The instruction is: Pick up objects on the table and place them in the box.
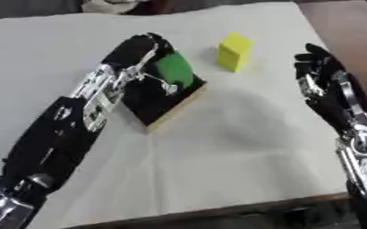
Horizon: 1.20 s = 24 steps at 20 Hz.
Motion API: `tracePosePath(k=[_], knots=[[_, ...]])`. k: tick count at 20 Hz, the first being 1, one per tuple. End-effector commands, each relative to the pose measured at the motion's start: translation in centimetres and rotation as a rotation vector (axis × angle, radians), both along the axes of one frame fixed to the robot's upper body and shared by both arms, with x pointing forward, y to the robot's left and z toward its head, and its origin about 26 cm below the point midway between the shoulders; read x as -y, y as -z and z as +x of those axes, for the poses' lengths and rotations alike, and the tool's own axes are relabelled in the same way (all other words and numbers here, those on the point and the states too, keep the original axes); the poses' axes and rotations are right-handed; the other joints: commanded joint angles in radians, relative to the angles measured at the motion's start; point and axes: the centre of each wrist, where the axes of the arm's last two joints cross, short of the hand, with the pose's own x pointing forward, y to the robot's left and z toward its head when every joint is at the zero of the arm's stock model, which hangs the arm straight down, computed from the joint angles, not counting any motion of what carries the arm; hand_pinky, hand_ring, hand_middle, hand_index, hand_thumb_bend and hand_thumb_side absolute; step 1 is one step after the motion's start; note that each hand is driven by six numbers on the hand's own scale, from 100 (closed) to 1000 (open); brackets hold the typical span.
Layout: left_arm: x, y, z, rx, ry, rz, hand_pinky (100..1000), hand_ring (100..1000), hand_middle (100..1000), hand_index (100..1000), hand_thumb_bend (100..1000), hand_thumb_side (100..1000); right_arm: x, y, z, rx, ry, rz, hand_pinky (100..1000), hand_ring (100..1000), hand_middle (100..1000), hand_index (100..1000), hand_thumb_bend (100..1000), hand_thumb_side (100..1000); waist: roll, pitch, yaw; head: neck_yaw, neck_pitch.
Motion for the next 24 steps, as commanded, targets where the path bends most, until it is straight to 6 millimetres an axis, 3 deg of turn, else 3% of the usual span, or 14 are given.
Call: tracePosePath(k=[1,7,12,19,24], knots=[[0.1,-1.1,0.2,0.025,0.014,-0.02,665,626,649,806,618,497,0.1,-0.8,0.1,0.024,-0.008,-0.007,803,831,789,939,100,605,0.013,-0.026,-0.003,0.004,0.005],[-0.7,-1.4,0.0,-0.003,0.043,-0.046,691,670,696,833,695,582,0.2,-0.9,0.2,0.027,-0.003,-0.007,803,832,790,939,100,603,0.015,-0.025,0.0,-0.001,0.005],[-2.1,-3.8,-1.3,0.051,0.062,-0.16,691,674,695,825,686,617,0.6,-1.6,0.7,0.041,0.014,-0.033,803,832,790,940,100,592,0.012,-0.028,0.01,-0.008,0.005],[-5.8,-7.5,-5.6,0.164,0.067,-0.435,680,668,674,801,643,602,0.6,-4.4,3.7,0.069,0.005,-0.174,805,843,812,944,100,564,0.009,-0.037,0.036,-0.031,0.005],[-8.6,-6.9,-9.3,0.174,0.06,-0.598,676,666,664,793,619,604,-0.5,-5.8,7.2,0.044,-0.008,-0.344,832,891,864,961,100,551,0.011,-0.044,0.055,-0.047,0.005]])
